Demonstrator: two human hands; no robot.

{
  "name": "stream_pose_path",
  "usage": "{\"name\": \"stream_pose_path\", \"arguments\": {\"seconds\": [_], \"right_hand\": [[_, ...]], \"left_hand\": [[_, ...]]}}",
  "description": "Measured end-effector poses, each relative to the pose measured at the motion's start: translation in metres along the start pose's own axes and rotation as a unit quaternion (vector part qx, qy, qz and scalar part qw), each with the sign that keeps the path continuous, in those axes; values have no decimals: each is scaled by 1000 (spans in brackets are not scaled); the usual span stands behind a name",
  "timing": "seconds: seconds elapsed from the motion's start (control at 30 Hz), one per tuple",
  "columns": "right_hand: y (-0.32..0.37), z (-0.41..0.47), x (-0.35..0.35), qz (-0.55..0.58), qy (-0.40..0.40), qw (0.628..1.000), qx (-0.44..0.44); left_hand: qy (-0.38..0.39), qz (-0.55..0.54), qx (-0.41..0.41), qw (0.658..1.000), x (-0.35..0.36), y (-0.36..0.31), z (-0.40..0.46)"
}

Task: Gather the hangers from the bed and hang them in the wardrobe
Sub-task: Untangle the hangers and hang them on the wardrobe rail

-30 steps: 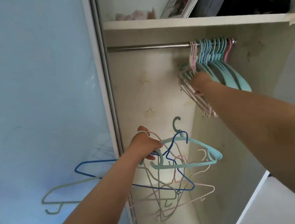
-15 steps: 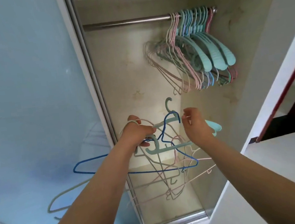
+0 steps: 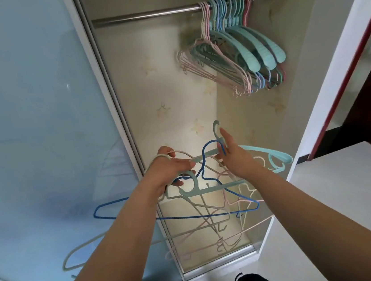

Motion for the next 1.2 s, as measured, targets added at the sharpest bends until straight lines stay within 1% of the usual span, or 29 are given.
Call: {"name": "stream_pose_path", "arguments": {"seconds": [0.07, 0.1, 0.17, 0.2, 0.23, 0.33, 0.43, 0.6, 0.7, 0.77, 0.83, 0.97, 1.03, 1.1, 1.13, 1.2], "right_hand": [[4, 2, 2, 123, 72, 989, 49], [4, 3, 2, 208, 95, 971, 78], [3, 2, 0, 362, 111, 919, 108], [4, 0, -2, 415, 111, 897, 109], [5, -2, -5, 448, 101, 882, 108], [11, -5, -15, 497, 71, 859, 105], [19, -7, -26, 538, 70, 834, 98], [37, -11, -47, 560, 54, 824, 72], [45, -12, -57, 573, 51, 815, 78], [46, -14, -62, 549, 53, 829, 91], [45, -17, -65, 493, 51, 862, 108], [41, -25, -69, 394, 60, 908, 132], [40, -26, -71, 293, 54, 946, 130], [38, -21, -69, 144, 30, 981, 128], [37, -17, -64, 70, 24, 990, 122], [37, -8, -51, -58, 27, 994, 91]], "left_hand": [[-4, -6, -16, 1000, 0, 1, -3], [-8, -15, -24, 1000, 0, 3, -4], [-8, -40, -37, 998, 0, 7, -6], [-4, -57, -42, 997, 0, 9, -6], [1, -70, -47, 996, 1, 11, -6], [5, -94, -71, 993, 7, 14, -9], [18, -92, -74, 993, 12, 16, -10], [34, -29, -71, 996, 16, 20, -8], [31, -21, -81, 996, 17, 25, -5], [23, -22, -94, 995, 16, 28, -1], [11, -40, -105, 994, 13, 32, 3], [-10, -57, -115, 992, 8, 35, 12], [-21, -59, -111, 992, 6, 35, 17], [-35, -48, -102, 993, 5, 30, 21], [-41, -38, -95, 994, 6, 26, 23], [-51, -12, -79, 995, 9, 20, 26]]}}
Point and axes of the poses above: each hand's wrist, its own z-axis towards the middle knuckle, its own x-axis out of the palm, y = z × x, the point moved 1 cm from there along z, towards the middle knuckle, and after that the axes turned 12 degrees about x, right-handed, at the moved point
